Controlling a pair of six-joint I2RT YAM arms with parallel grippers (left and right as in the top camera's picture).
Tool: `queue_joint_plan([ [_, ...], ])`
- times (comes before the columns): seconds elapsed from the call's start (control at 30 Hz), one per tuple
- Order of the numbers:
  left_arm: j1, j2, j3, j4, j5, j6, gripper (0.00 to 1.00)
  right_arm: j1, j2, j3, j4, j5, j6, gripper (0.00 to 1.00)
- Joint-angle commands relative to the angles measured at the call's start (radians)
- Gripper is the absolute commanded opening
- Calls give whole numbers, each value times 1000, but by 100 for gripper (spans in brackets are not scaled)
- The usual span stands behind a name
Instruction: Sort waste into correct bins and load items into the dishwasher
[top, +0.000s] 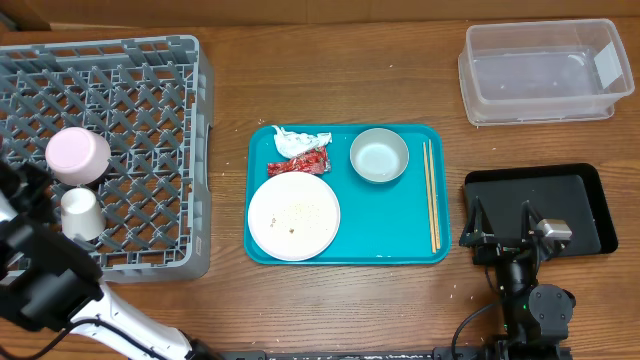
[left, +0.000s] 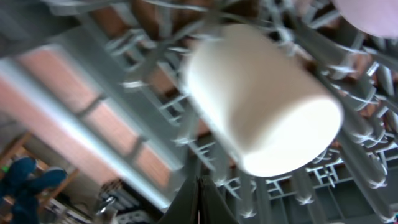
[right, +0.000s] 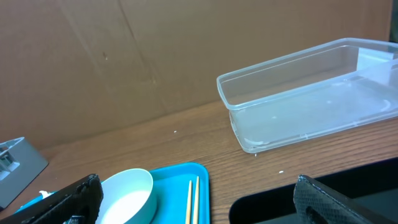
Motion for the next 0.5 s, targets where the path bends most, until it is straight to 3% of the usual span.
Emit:
queue_joint_plan([
  [0.0,56,-29,120,-26,15,-13,4,-3,-8,-10,6,10,-4,100],
  [0.07,84,-68,137,-26,111,6,4,-3,-8,-10,6,10,-4,100],
  [0.3,92,-159,152,22,233,65,4,-3,-8,-10,6,10,-4,100],
  [0.47,39,-159,128,23,211,111,4,-3,-8,-10,6,10,-4,100],
])
